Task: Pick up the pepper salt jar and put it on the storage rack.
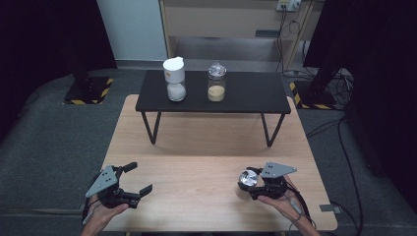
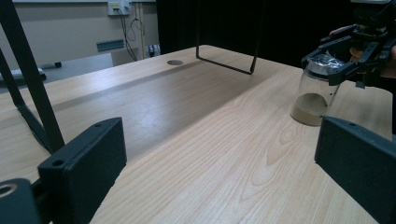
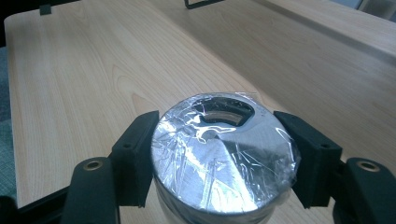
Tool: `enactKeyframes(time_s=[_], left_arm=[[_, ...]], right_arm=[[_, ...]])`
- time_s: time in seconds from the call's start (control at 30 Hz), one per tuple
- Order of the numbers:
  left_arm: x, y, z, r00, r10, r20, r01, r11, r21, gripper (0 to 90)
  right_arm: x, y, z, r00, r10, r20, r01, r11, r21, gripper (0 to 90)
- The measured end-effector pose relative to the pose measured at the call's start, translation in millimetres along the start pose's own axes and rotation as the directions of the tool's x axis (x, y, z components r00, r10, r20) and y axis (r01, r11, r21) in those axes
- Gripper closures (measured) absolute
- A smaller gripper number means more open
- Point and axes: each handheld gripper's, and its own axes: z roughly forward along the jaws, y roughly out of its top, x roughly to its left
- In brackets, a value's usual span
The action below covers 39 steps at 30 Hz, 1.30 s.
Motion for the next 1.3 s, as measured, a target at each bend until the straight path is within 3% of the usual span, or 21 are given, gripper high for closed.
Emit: enactKeyframes(time_s=[0.77, 1.3], left_arm=[[0.5, 0.0, 0.3, 1.0, -0.001, 0.005, 0.001, 1.0, 0.001, 0.8], [0.9, 0.6, 1.0, 0.9999, -0.001, 0.014, 0.001, 1.0, 0.004, 0.7]], right_arm=[[-1.1, 8.6, -3.6, 1.0, 0.0, 0.0, 0.0, 1.0, 0.019, 35.4], [-9.1, 37.7, -23.6, 0.9998, -0.008, -0.02, 0.008, 1.0, 0.003, 35.5]])
